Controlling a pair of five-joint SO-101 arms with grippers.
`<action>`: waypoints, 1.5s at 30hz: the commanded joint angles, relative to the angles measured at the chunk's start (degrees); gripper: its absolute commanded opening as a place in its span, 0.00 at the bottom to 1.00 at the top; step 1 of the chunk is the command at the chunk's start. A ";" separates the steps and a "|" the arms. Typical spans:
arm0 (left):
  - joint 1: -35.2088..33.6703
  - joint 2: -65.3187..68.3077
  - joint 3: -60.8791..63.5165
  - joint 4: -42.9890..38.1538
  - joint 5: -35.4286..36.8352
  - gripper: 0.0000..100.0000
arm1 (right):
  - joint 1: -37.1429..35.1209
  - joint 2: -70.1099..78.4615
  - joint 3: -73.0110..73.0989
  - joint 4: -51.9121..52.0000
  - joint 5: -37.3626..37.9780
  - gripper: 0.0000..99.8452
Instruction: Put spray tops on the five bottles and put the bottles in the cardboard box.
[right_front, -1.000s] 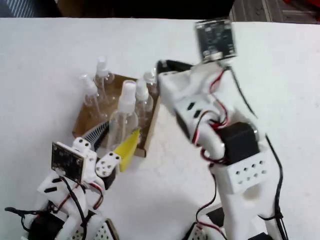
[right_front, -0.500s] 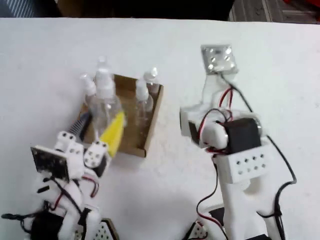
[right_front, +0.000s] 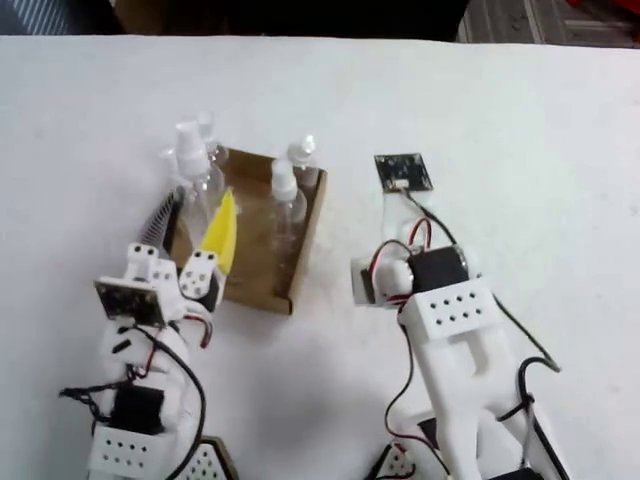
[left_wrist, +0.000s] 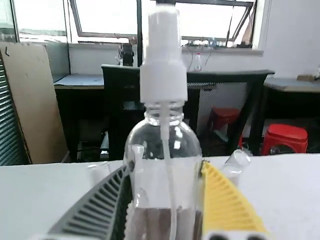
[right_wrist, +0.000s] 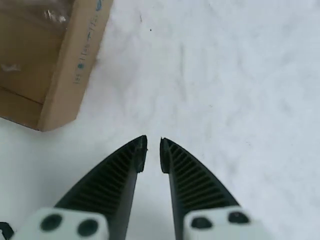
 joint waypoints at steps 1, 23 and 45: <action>-0.22 -0.40 -0.09 -1.85 0.79 0.02 | 0.66 -1.36 2.46 -5.41 0.09 0.02; 3.47 -0.40 -7.56 11.16 0.88 0.02 | -0.84 -19.74 -5.80 3.65 8.35 0.02; 16.31 -0.48 -13.10 12.57 8.88 0.02 | -12.35 -54.11 -4.31 9.63 4.92 0.15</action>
